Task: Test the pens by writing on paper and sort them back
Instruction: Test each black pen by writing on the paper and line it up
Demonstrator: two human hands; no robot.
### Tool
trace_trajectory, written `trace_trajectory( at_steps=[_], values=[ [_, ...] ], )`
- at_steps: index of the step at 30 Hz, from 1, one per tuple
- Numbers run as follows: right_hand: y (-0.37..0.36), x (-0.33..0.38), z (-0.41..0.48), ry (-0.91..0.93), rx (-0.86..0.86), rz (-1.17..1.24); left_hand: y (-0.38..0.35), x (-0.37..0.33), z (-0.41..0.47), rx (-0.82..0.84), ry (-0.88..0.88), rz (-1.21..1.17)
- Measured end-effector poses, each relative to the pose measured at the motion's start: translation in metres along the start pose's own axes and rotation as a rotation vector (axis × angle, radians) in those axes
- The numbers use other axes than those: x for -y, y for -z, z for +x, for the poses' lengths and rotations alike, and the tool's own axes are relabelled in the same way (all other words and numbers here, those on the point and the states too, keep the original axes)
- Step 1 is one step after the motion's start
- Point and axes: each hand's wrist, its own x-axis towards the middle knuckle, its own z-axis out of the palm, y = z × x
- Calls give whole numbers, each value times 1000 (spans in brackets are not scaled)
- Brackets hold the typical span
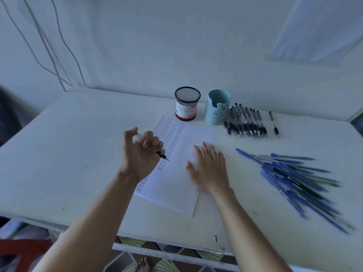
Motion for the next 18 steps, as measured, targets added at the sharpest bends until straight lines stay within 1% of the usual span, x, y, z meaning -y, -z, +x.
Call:
trace_trajectory(
  at_steps=[2,5,6,8,10,15,18],
  values=[
    [0,0,0,0,-7,0,0,3,2,-27,-10,25],
    [-1,0,0,3,-17,-4,2,9,7,-143,-99,325],
    [-1,1,-1,4,-18,-9,4,10,7,-170,-97,401],
    [-1,1,-1,2,-13,-15,11,11,8,-151,-68,505],
    [-1,1,0,-7,-8,-15,18,13,8,-130,-76,583],
    [-2,3,1,-16,-23,-3,28,16,4,-198,-197,928],
    [-3,2,1,-18,-21,0,26,14,1,-215,-198,1031]
  ],
)
